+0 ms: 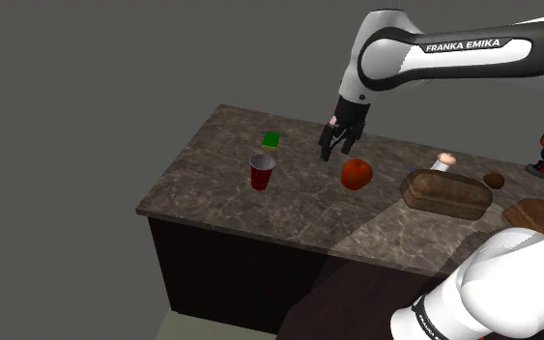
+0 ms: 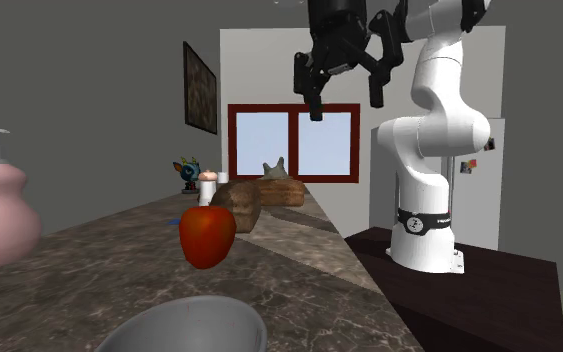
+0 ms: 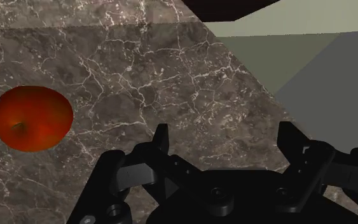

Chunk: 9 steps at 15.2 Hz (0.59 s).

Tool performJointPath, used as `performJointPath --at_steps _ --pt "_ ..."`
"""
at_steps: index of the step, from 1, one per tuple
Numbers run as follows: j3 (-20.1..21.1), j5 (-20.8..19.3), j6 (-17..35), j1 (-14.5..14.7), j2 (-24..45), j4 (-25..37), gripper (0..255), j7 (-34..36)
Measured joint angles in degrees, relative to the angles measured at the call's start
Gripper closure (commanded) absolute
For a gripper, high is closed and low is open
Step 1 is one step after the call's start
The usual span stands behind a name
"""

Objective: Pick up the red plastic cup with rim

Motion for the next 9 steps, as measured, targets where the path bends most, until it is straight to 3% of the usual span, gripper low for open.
performJointPath --at_steps 9 --pt "-0.4 1.78 6.96 0.14 21.25 12.81 0 -1.31"
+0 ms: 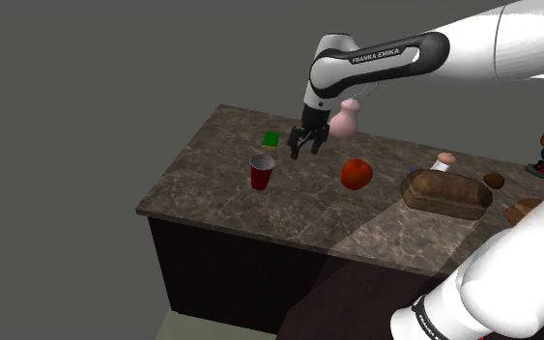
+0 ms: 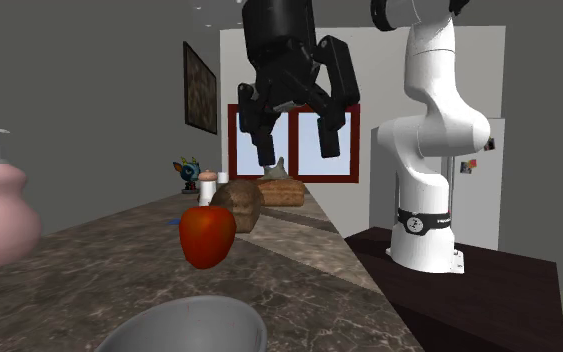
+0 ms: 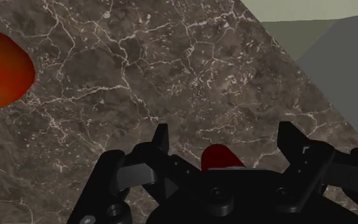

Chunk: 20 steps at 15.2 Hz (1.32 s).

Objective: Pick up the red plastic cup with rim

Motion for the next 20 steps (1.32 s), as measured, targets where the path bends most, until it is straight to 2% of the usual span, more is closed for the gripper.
performJointPath --at_steps 7,13,20 --pt "-0.12 1.38 1.63 -0.4 15.64 12.81 0 -1.33" --pt "0.21 2.14 -0.56 -0.54 30.35 28.73 0 -1.29" --pt "0.3 2.4 2.58 -0.61 34.45 29.56 0 -1.88"
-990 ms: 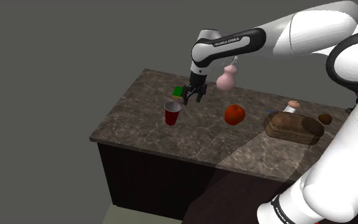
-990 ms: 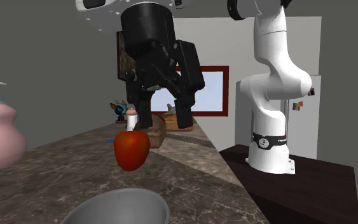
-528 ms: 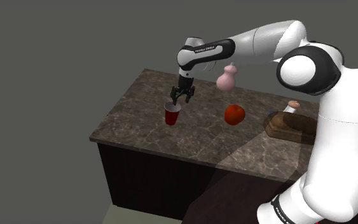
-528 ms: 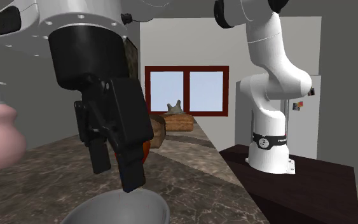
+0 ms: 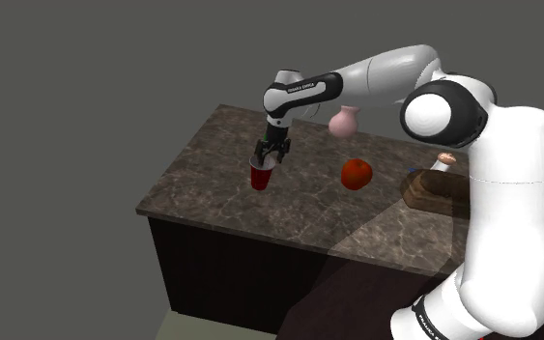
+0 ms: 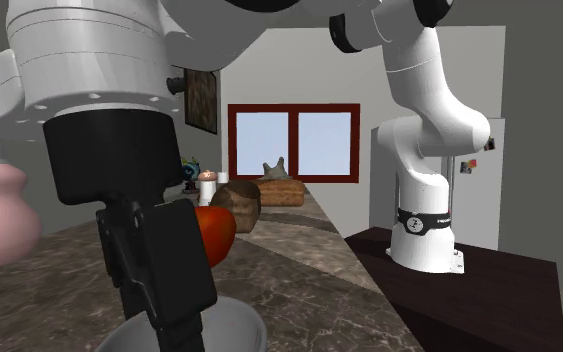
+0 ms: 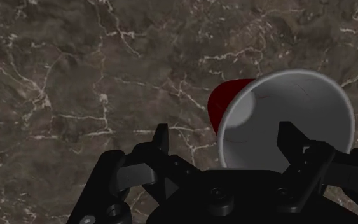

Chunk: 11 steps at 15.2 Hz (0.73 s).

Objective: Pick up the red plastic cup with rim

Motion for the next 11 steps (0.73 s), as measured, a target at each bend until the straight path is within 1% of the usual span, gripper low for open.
performJointPath --at_steps 1,2,11 --pt "0.0 0.02 0.39 -0.01 0.21 -0.22 0 -0.06" --pt "0.0 0.03 0.57 0.01 0.32 -0.28 255 -0.07" --pt "0.0 0.03 0.76 0.0 0.36 -0.38 255 -0.09"
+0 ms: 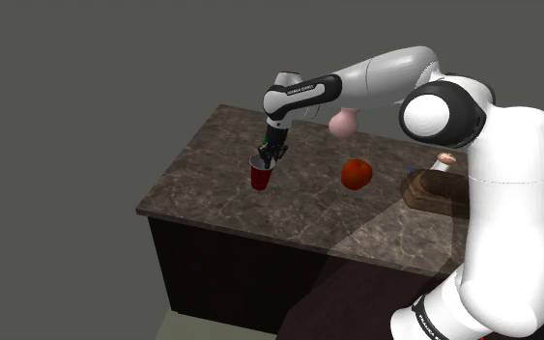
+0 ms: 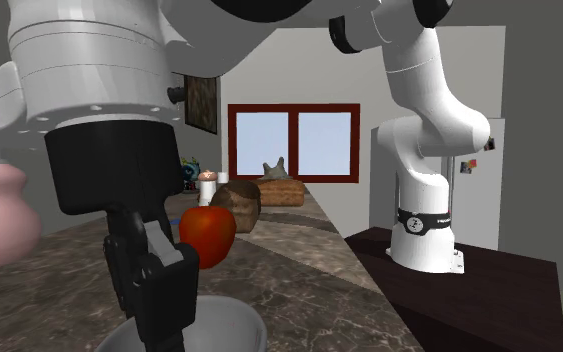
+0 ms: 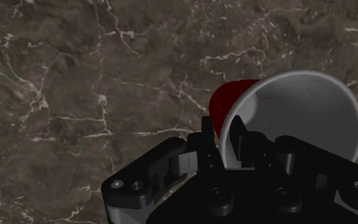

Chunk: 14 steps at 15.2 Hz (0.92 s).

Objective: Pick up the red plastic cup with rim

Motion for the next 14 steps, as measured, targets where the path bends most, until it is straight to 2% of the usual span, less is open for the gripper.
performJointPath --at_steps 14 --pt "-0.07 -0.33 -6.89 -0.03 -4.02 2.92 255 1.03"
